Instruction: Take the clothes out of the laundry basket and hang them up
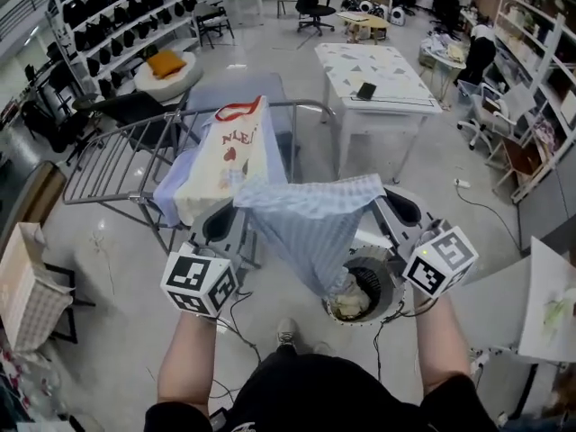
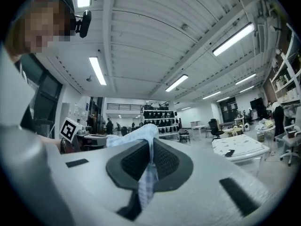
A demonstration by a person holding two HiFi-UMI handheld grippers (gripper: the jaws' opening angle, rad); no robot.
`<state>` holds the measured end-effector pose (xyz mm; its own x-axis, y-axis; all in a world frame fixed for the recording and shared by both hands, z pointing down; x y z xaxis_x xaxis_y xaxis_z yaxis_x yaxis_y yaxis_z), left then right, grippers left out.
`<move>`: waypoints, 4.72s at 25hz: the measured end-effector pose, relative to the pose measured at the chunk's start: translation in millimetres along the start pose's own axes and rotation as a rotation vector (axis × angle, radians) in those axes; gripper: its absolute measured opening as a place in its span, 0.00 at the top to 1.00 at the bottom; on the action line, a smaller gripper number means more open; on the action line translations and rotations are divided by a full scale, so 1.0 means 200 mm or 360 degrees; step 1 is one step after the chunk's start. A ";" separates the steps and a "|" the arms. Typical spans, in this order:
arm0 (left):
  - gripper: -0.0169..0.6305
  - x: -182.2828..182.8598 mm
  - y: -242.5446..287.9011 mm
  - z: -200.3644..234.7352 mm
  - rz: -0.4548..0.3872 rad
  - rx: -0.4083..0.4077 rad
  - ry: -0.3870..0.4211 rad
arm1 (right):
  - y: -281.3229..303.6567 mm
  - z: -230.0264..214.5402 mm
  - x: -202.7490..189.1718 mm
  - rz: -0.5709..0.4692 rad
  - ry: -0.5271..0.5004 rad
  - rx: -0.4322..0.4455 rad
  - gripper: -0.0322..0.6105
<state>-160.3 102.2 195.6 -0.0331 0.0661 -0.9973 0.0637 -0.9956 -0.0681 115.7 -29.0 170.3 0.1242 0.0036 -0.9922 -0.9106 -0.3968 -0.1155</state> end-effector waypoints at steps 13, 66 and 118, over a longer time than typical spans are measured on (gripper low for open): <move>0.95 0.08 -0.85 0.16 0.0055 0.0654 0.0079 | 0.37 0.55 -0.13 0.0037 0.0185 0.0605 0.93; 0.95 0.32 -1.42 2.47 -0.0041 0.1110 0.0173 | 2.65 1.79 -0.40 0.0007 0.0260 0.1012 0.93; 0.95 0.14 -0.10 4.12 0.0014 0.0318 0.0015 | 3.91 1.36 -0.58 0.0033 0.0115 0.0019 0.93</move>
<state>-984.6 69.7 192.9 -0.0240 0.0571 -0.9981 -0.1353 -0.9894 -0.0533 -716.9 -90.5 183.7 0.1332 -0.0707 -0.9886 -0.9179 -0.3851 -0.0961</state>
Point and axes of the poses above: the fingertips, and each gripper's own axes: y forward along the fingers, z to its left, x out of its top, the point moved 8 cm from there along -y, backward along the fingers, and after that the axes turned 5 degrees about -z, right-handed, at the moved point
